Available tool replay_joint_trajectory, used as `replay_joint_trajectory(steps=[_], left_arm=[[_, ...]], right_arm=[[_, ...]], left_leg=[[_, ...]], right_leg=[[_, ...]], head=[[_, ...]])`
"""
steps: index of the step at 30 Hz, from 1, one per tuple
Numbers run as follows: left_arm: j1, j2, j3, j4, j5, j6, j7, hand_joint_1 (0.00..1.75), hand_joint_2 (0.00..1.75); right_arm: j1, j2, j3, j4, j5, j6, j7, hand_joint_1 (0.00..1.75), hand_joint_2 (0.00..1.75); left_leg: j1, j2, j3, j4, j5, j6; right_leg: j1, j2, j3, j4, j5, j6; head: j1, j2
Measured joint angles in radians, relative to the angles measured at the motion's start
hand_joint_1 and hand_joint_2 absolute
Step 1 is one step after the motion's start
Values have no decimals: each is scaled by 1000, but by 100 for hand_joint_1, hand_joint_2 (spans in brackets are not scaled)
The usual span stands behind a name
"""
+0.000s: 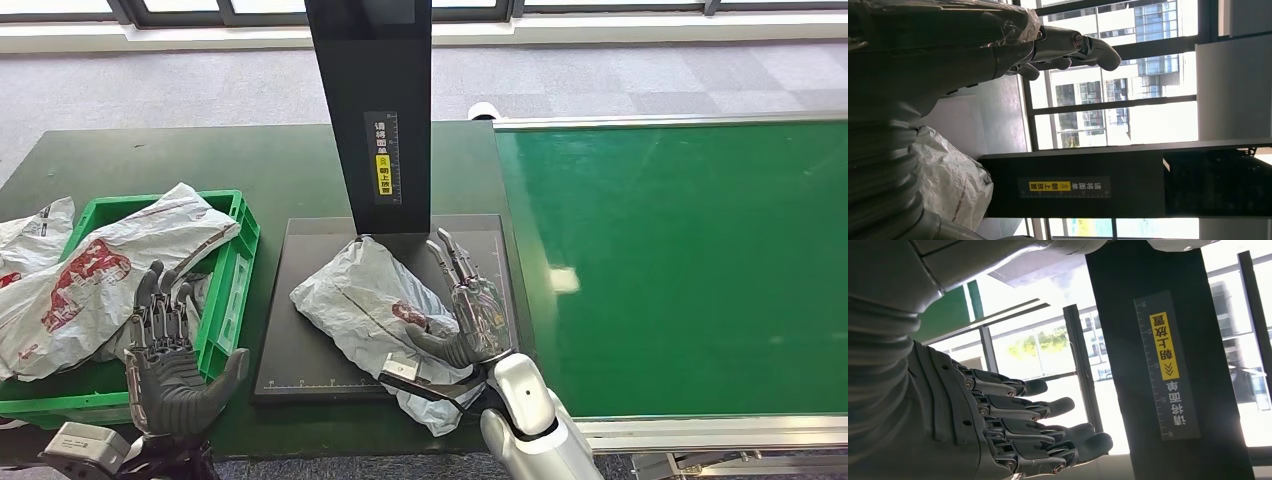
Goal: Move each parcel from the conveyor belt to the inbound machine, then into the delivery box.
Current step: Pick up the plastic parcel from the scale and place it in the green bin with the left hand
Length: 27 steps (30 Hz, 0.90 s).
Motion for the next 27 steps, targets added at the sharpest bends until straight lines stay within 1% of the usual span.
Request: replay_joint_trajectory(steps=[3, 6, 7, 9, 11, 12, 14, 16, 20, 23, 27], left_arm=[[0, 0, 0, 0, -1, -1, 0, 0, 175], [-1, 0, 0, 3, -6, -7, 0, 0, 175], [-3, -1, 0, 7, -10, -11, 0, 0, 175], [-17, -6, -1, 33, -32, -27, 0, 0, 175], [-51, -17, -7, 90, -72, -40, 1, 0, 175], [-74, -24, -15, 127, -93, -43, 1, 0, 175], [-124, -40, -41, 211, -125, -42, 2, 0, 175], [-177, -58, -71, 302, -149, -33, 4, 0, 175], [-275, -88, -119, 471, -187, -13, 19, 0, 175], [-332, -97, -135, 575, -194, -3, 26, 0, 175], [-391, -106, -138, 683, -196, 5, 22, 0, 175]], right_arm=[[5, 0, 0, -11, -41, -22, -32, 0, 175], [24, 0, -1, -51, -125, -93, -98, 0, 175], [36, 3, -4, -74, -169, -120, -140, 0, 175], [64, 20, -27, -143, -283, -157, -270, 0, 175], [94, 50, -59, -235, -410, -167, -394, 0, 175], [106, 63, -71, -285, -472, -169, -427, 0, 175], [125, 81, -82, -387, -577, -170, -447, 0, 175], [141, 97, -84, -486, -649, -170, -452, 0, 175], [160, 113, -84, -633, -711, -169, -455, 0, 175], [162, 114, -84, -675, -723, -168, -455, 0, 175], [162, 114, -84, -682, -728, -168, -454, 0, 175]], left_leg=[[0, 0, 0, 0, 0, 0], [0, 0, 0, 0, 0, 0], [0, 0, 0, 0, 0, 0], [0, 0, 0, 0, 0, 0], [0, -1, 0, 0, 0, 0], [-1, -1, 0, 0, 0, 0], [-1, -1, 0, 0, 0, 0], [-2, 0, 0, 1, 0, 0], [-2, 1, 1, 1, 0, 1], [-2, 2, 1, 1, 0, 1], [-2, 2, 1, 1, 0, 0]], right_leg=[[0, 0, 0, 0, 0, 0], [0, 0, 0, 0, 0, 0], [0, 0, -1, 0, 0, 0], [0, 0, -1, 0, 0, 0], [0, -1, -1, 0, 0, 0], [0, -1, -1, 0, 0, 0], [-1, -1, -1, 0, 0, 0], [-2, 0, -1, 0, 1, 1], [-2, 1, 0, 0, 2, 1], [-2, 1, 0, 0, 2, 1], [-2, 1, 0, 0, 2, 1]], head=[[0, 0], [0, 0], [0, 0], [0, 0], [0, 0], [0, 0], [0, 0], [0, 0], [0, 0], [0, 0], [0, 0]])
